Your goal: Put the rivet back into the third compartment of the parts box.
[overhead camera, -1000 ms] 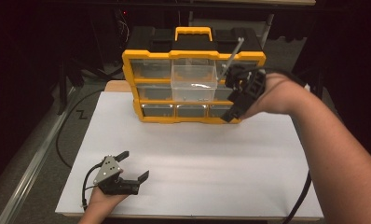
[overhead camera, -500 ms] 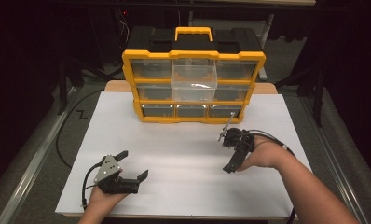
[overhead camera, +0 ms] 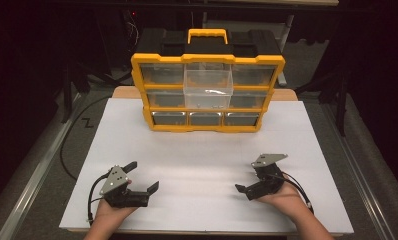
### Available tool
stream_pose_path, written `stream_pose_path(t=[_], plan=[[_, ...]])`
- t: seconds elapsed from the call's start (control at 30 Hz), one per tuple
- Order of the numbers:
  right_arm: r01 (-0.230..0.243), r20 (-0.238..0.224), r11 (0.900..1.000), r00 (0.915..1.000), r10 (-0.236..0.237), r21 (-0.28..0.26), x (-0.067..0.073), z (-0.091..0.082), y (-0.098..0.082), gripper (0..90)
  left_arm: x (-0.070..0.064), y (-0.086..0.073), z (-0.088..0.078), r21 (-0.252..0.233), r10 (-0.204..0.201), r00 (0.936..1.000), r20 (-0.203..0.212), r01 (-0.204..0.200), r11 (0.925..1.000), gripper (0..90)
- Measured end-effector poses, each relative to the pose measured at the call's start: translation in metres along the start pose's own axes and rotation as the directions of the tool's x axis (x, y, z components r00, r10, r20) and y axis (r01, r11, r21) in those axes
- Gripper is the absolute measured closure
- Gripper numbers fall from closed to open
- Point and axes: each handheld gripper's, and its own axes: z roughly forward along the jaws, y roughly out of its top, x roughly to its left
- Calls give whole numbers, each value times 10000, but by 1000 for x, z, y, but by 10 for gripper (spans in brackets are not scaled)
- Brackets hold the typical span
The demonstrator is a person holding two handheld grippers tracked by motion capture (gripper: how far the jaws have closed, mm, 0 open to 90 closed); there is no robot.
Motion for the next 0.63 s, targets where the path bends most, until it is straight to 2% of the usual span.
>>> stream_pose_path(t=[0.03, 0.07, 0.1, 0.17, 0.23, 0.3, 0.37, 0.4, 0.43, 0.47, 0.57, 0.63], plan=[[-274, 0, 9985, 9996, 274, -467, 1, -2, -4, 1, 0, 0, 0, -42, 30, 10000, 7, -30, 10000, 3], [-524, 59, 9917, 9986, 535, -1173, 3, -6, -8, 1, 0, 0, 0, -63, 20, 10000, 16, -20, 10000, 3], [-662, 79, 9841, 9976, 684, -1650, 5, -9, -11, 1, -1, 0, 0, -53, 16, 10000, 26, -16, 10000, 3], [-965, 331, 9482, 9932, 1116, -3026, 6, -19, -21, 1, -1, 0, 1, -49, 20, 10000, -47, -20, 10000, 3], [-874, 463, 9195, 9924, 1136, -3833, 6, -30, -23, 1, 0, 0, 2, -54, -48, 9999, -122, 48, 10000, 3], [-834, 748, 9093, 9894, 1243, -4076, 5, -34, -26, 1, -1, 0, 2, -44, -56, 9998, -181, 55, 10000, 3], [-1571, 405, 8909, 9805, 1923, -4261, 1, -32, -34, 1, -2, 0, 2, 9, -21, 9996, -265, 21, 10000, 3], [-1785, 238, 8877, 9778, 2080, -4244, 0, -31, -37, 1, -2, 0, 2, 42, -12, 9995, -301, 13, 10000, 3], [-1668, 347, 8941, 9794, 1989, -4157, 0, -30, -38, 1, -3, 0, 3, 68, -12, 9994, -340, 14, 10000, 3], [-1532, 504, 8962, 9803, 1910, -4165, 1, -31, -38, 1, -3, 0, 3, 109, 13, 9993, -378, -9, 9999, 3], [-1561, 524, 8816, 9785, 1997, -4454, 2, -33, -38, 1, -2, -1, 3, 162, -47, 9991, -418, 54, 9999, 3], [-1505, 510, 8822, 9799, 1929, -4462, 2, -33, -38, 0, -2, -1, 3, 203, -58, 9991, -417, 66, 9998, 3]])
